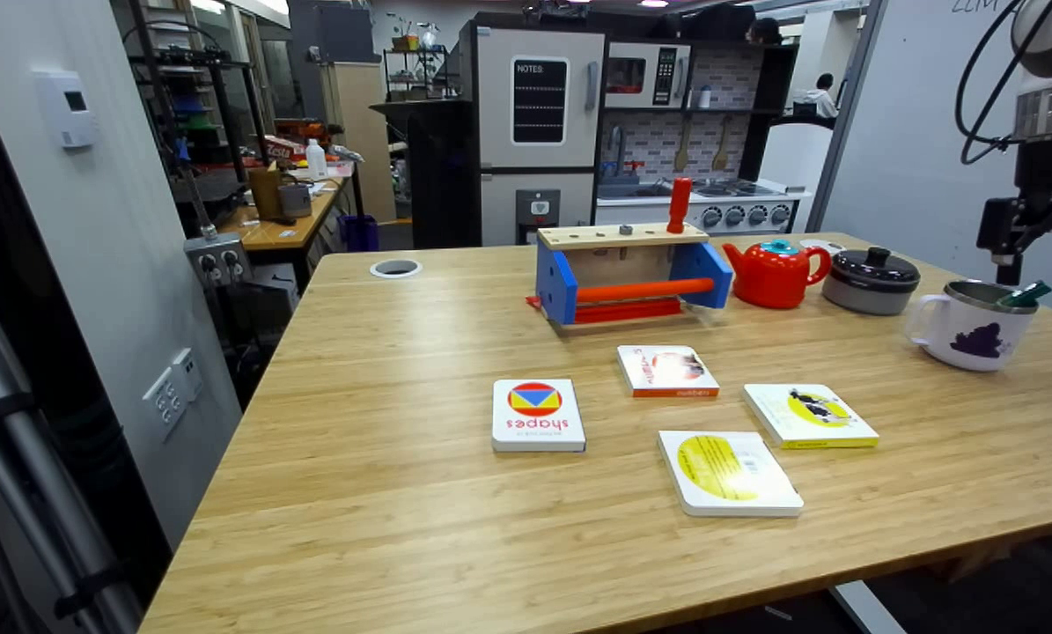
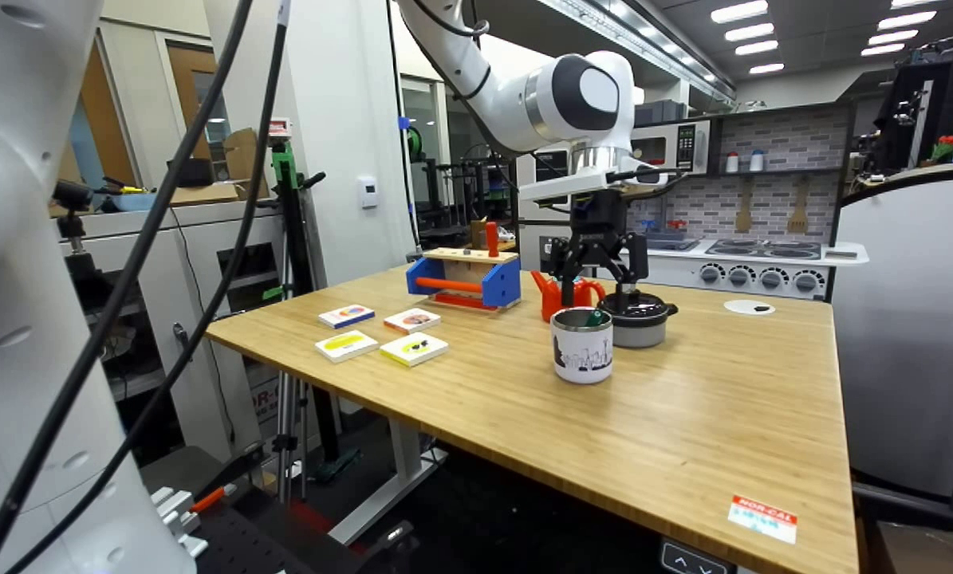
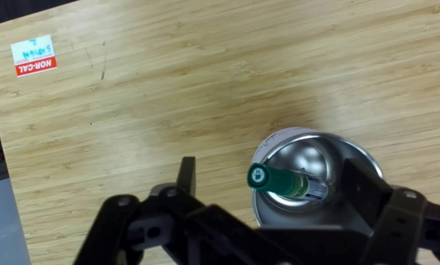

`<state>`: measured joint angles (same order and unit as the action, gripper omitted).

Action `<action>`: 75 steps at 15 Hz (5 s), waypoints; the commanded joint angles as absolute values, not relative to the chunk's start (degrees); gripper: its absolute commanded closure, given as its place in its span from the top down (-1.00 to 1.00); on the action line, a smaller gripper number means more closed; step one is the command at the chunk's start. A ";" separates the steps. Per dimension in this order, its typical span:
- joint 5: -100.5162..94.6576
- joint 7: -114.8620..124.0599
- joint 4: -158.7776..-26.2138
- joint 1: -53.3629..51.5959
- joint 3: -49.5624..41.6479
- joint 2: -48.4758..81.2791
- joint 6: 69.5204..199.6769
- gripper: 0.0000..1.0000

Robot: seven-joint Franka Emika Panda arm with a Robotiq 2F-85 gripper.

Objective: Take the marker from the cup and put it on the table

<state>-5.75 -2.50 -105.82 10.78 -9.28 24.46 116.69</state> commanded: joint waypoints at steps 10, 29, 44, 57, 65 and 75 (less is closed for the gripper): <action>-3.65 -1.15 -101.79 11.64 -9.31 27.91 113.62 1.00; -4.08 -0.80 -102.78 11.55 -9.32 27.88 114.54 1.00; -3.66 -0.42 -102.68 11.53 -9.25 28.34 113.56 1.00; -3.75 -1.11 -102.74 11.61 -9.14 28.01 114.14 0.47; -3.88 -1.47 -102.69 11.25 -8.81 27.78 114.55 -0.64; -4.27 -2.16 -102.81 10.89 -8.73 26.89 115.19 -0.90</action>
<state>-4.15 -1.19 -102.68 10.67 -9.00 27.41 114.81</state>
